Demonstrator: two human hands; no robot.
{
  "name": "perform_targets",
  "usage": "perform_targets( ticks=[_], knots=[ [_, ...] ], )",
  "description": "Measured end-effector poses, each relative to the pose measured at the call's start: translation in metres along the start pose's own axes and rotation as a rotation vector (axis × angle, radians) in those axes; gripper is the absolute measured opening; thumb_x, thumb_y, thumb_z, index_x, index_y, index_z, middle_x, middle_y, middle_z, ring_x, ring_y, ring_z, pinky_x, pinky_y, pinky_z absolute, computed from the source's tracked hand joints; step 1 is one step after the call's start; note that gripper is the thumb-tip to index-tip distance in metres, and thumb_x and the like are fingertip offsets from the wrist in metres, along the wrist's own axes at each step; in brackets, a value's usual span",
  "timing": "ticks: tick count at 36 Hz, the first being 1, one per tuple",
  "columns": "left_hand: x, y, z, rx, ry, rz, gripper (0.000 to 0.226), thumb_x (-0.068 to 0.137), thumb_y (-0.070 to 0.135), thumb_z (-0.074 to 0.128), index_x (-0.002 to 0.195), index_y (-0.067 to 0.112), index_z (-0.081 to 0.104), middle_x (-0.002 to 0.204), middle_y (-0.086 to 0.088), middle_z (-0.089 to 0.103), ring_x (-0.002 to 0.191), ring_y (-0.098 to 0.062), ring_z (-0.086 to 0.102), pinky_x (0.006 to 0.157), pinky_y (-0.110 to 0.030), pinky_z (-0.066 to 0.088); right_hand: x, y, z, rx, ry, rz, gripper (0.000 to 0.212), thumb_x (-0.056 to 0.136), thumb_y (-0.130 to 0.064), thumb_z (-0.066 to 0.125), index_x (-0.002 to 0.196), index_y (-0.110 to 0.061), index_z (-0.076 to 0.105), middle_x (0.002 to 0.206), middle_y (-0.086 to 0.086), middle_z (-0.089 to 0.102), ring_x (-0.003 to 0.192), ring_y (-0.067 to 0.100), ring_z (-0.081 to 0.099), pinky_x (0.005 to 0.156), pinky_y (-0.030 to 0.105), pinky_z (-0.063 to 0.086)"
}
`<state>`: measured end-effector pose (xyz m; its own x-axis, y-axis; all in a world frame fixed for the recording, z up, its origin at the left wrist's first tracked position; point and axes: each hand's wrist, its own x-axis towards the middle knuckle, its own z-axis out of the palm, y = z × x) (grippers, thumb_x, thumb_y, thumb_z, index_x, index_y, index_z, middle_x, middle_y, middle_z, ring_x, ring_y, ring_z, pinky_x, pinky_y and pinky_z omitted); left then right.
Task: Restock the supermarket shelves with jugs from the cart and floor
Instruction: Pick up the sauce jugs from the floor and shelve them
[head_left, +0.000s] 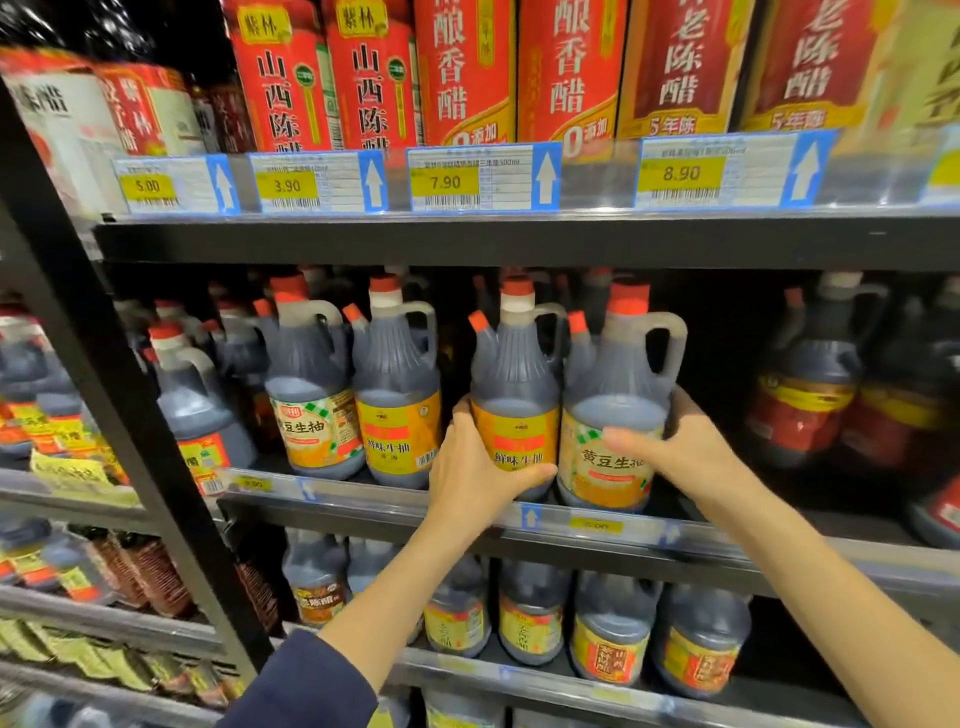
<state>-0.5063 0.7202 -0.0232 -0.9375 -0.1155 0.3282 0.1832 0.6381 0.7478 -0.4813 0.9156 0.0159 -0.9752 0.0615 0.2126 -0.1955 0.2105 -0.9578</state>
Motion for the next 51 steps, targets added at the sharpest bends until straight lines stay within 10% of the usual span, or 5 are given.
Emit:
perform_targets(
  ticks=[9,23,35,51],
  knots=[
    [0.005,-0.006,-0.004,0.051,-0.086,0.065,0.114,0.056,0.052,0.084,0.143,0.008,0.025,0.131,-0.009,0.054,0.121,-0.026,0.053,0.096,-0.043,0.048,-0.027,0.028,0.016,-0.598,0.179,-0.127,0.096,0.057,-0.045,0.085,0.133,-0.012,0.037,0.123,0.005,0.06,0.113,0.024,0.059,0.087,0.043,0.052],
    [0.013,-0.01,-0.012,-0.01,-0.195,0.052,0.092,0.069,0.031,0.083,0.138,0.003,0.029,0.13,-0.009,0.053,0.12,-0.024,0.053,0.083,-0.021,0.04,-0.009,0.022,0.019,-0.604,0.195,-0.063,0.083,0.06,-0.036,0.087,0.123,-0.006,0.041,0.117,0.012,0.063,0.109,0.029,0.061,0.086,0.042,0.053],
    [0.007,-0.011,-0.022,0.041,-0.169,0.097,0.118,0.055,0.045,0.088,0.144,0.011,0.019,0.136,-0.006,0.05,0.124,-0.024,0.051,0.098,-0.044,0.047,-0.004,0.025,0.015,-0.541,0.089,-0.016,0.096,0.058,-0.032,0.089,0.134,-0.01,0.035,0.126,0.007,0.057,0.115,0.023,0.057,0.091,0.035,0.051],
    [0.006,-0.008,-0.011,0.079,-0.074,0.042,0.085,0.069,0.03,0.083,0.129,0.003,0.029,0.127,-0.014,0.051,0.12,-0.033,0.051,0.091,-0.038,0.042,-0.002,0.032,0.015,-0.53,0.119,0.027,0.08,0.062,-0.031,0.087,0.125,-0.008,0.042,0.123,0.009,0.06,0.112,0.024,0.059,0.09,0.037,0.052]
  ],
)
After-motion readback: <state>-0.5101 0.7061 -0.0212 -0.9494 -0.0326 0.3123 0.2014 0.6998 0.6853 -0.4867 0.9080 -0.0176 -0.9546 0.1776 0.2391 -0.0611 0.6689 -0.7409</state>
